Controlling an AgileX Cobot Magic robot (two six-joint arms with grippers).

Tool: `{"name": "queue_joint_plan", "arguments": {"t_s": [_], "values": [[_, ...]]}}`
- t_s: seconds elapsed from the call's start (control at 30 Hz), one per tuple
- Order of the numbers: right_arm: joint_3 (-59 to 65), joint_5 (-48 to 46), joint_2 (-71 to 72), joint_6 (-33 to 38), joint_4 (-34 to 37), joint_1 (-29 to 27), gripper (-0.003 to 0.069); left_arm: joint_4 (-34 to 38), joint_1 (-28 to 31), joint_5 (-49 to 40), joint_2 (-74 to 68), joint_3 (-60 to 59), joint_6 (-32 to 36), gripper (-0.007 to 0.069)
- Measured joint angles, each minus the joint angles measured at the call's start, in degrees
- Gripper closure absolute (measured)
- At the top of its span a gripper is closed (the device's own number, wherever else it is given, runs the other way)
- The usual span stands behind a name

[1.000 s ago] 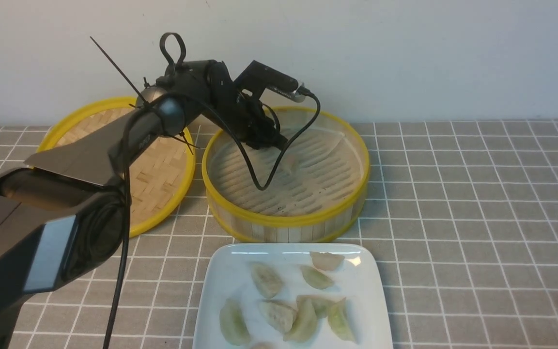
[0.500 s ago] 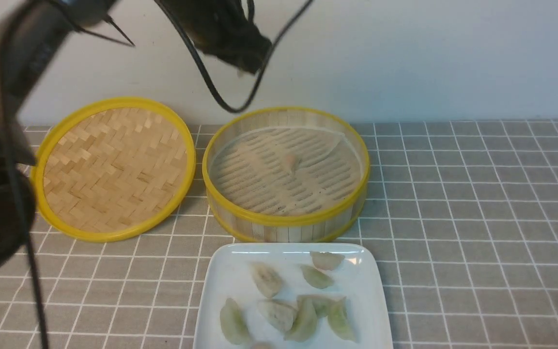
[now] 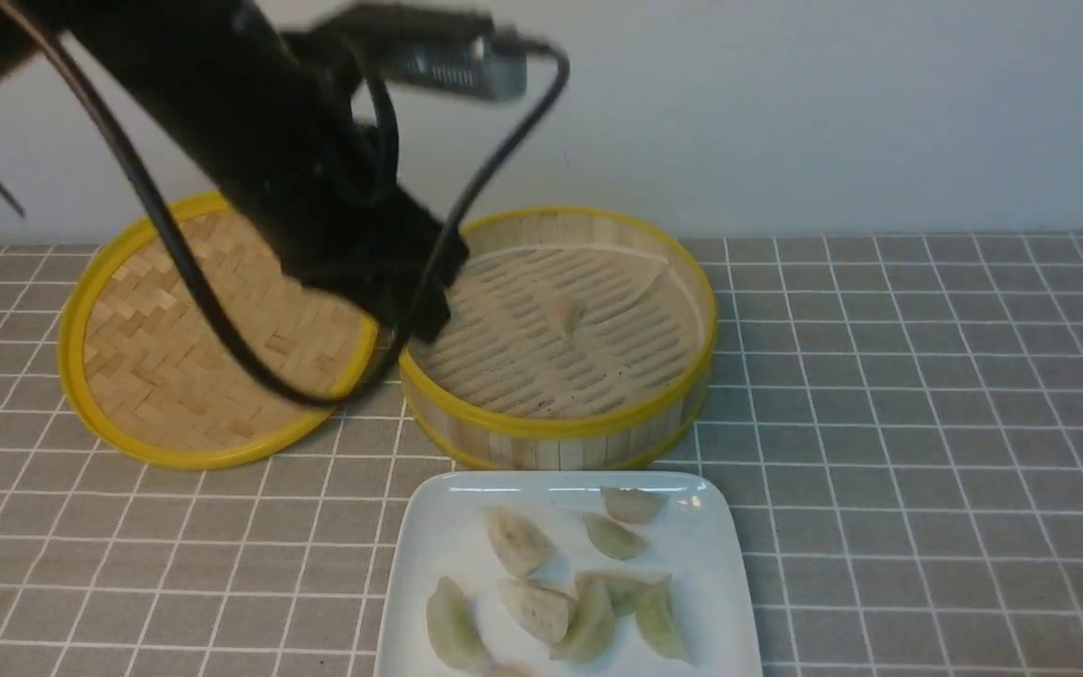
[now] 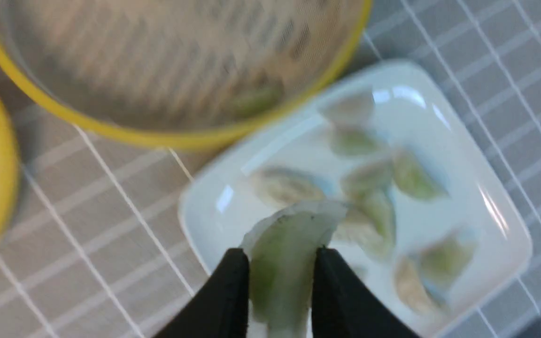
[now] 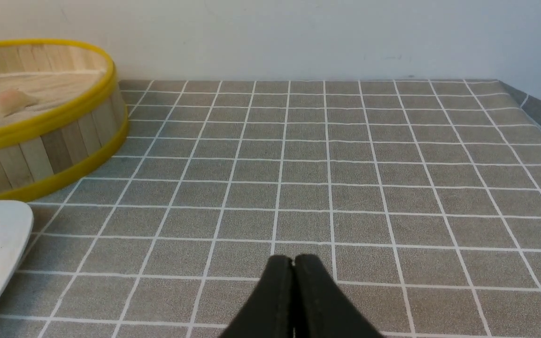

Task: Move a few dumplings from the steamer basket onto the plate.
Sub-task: Use the left arm to put the dumpling into the plate, then use the left arm to grab a dumpling from the steamer

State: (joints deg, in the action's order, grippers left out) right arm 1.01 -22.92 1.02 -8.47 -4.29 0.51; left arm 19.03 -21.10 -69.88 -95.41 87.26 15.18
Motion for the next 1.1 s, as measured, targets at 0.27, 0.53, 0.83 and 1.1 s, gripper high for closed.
{"name": "queue_joint_plan", "arguments": {"t_s": [0.27,0.53,0.83,1.1], "values": [[0.0,0.1,0.0,0.0,0.0,0.0,0.0673,5.2,-7.8,18.4,-2.6,-21.0,2.4,0.0471],[0.0,0.1,0.0,0.2,0.0,0.0,0.0673,0.7,-8.9,25.8,-6.6,-21.2,3.1,0.0472],[0.0,0.1,0.0,0.2,0.0,0.0,0.0673,-3.4,-5.6,27.1,-7.8,-21.2,-0.6,0.0385],[0.0,0.1,0.0,0.2,0.0,0.0,0.0673,-3.1,-5.1,28.4,-8.0,-18.6,-1.2,0.0165]]}}
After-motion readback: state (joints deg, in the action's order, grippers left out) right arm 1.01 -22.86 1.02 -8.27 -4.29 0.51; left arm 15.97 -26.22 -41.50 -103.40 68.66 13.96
